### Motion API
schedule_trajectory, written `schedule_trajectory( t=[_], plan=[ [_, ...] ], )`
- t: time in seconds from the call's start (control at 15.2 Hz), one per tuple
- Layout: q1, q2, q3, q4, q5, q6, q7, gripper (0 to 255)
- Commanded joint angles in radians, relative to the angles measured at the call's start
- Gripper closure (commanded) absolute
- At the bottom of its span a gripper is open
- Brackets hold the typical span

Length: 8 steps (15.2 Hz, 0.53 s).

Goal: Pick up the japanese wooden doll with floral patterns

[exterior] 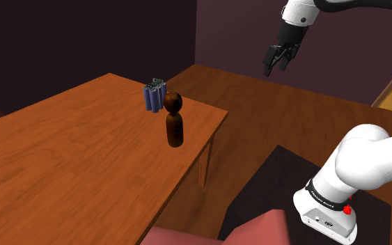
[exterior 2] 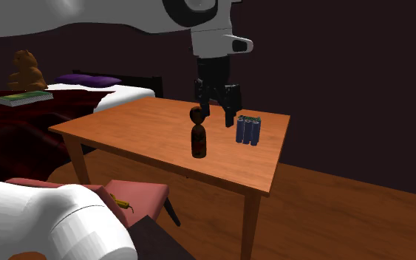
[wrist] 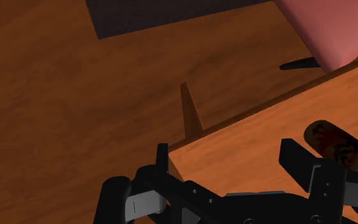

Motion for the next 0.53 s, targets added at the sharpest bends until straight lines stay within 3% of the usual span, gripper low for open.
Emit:
schedule_trajectory(
  t=[0.0,0.46],
  plan=[
    [0.000,0.000,0.000,0.000,0.000,0.000,0.000,0],
    [0.047,0.122,0.094,0.009,0.088,0.138,0.121,0]
  ],
)
